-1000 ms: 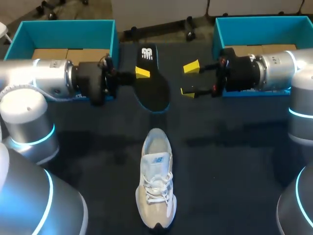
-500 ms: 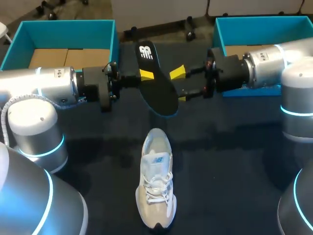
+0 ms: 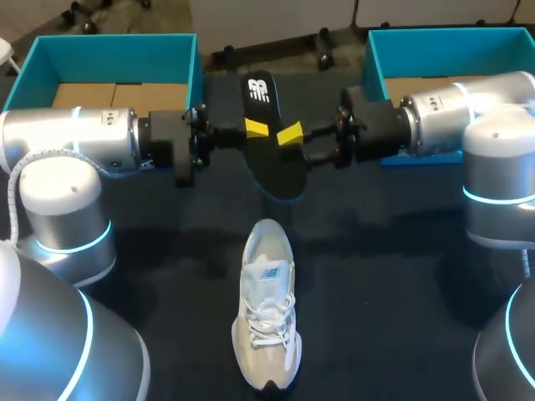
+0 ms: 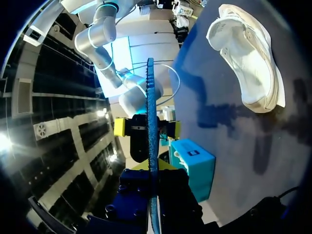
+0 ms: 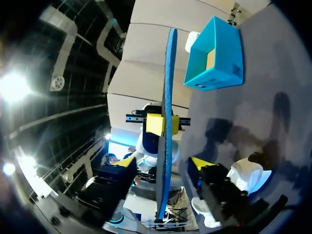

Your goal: Take the shoe out of the shoebox, open the shoe tongue, remove and reinsert the insole, then place the shoe into the shoebox

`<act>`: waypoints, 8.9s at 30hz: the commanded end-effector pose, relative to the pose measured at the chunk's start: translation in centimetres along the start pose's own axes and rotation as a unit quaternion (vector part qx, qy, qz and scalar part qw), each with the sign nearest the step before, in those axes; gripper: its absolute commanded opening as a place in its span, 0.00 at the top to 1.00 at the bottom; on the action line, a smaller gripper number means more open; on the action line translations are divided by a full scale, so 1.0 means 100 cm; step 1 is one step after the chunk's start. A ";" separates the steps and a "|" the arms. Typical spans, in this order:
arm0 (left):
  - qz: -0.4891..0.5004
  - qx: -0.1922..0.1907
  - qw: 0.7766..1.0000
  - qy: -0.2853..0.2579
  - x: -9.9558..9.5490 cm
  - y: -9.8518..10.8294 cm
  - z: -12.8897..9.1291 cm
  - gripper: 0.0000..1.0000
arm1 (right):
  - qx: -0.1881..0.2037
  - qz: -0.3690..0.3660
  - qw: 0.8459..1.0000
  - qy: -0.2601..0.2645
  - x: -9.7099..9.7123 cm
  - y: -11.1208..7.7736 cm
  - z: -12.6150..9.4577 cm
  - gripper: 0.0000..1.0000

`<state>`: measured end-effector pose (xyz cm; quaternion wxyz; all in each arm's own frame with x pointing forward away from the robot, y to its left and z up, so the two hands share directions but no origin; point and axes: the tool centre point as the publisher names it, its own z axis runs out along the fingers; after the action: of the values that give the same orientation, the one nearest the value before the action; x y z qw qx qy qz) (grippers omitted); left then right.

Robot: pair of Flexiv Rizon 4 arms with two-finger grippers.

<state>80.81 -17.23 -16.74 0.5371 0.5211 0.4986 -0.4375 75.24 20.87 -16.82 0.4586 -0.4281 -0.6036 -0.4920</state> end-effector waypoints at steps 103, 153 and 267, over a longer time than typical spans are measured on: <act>-0.272 -0.186 0.823 0.463 0.044 -0.036 -0.094 0.00 | -0.001 -0.109 0.994 -0.013 -0.044 -0.032 -0.029 1.00; -0.576 -0.203 0.610 0.505 0.124 -0.117 -0.115 0.00 | -0.090 -0.315 0.945 -0.005 -0.070 -0.039 0.014 1.00; -0.590 -0.249 0.584 0.498 0.197 -0.131 -0.088 0.00 | -0.130 -0.365 0.922 -0.029 -0.136 -0.052 0.035 1.00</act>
<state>70.01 -8.08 -37.77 -0.0699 0.0963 0.9736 -0.1949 72.83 22.64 -31.33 0.1704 -0.2477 -0.6617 -0.6868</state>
